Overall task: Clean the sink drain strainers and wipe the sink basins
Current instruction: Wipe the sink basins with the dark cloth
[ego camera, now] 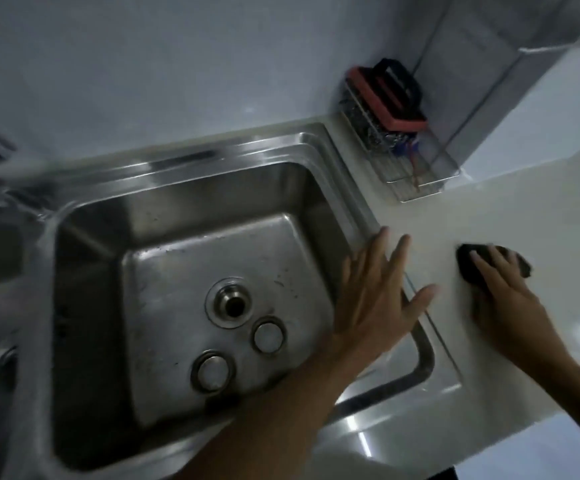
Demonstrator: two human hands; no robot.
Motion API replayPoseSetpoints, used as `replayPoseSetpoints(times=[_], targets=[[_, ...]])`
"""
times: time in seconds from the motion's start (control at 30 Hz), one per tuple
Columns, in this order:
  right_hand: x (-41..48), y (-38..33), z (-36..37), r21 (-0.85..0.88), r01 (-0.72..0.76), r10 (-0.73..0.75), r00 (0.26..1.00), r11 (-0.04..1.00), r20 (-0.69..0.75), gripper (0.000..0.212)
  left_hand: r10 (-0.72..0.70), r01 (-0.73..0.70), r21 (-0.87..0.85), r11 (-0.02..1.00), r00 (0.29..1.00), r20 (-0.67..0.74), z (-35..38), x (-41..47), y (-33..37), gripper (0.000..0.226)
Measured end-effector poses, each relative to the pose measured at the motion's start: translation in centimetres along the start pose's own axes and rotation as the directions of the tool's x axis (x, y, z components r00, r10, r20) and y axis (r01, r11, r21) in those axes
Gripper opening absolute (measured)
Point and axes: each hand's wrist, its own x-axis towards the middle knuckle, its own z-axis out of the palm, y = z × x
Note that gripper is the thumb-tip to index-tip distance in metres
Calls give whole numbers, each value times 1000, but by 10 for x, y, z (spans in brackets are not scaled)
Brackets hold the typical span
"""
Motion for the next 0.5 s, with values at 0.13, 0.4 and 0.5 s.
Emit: replayPoseSetpoints(times=[0.13, 0.4, 0.5], targets=[[17, -52, 9, 148, 260, -249, 964, 954, -89, 71, -22, 21, 130, 991, 1000, 2, -30, -17, -56, 75], [3, -317, 65, 525, 539, -661, 748, 659, 62, 55, -357, 377, 484, 790, 924, -138, -182, -133, -217, 74], [-38, -398, 138, 485, 605, -770, 564, 631, 299, 63, -475, 467, 551, 691, 869, -141, -223, -185, -262, 72]])
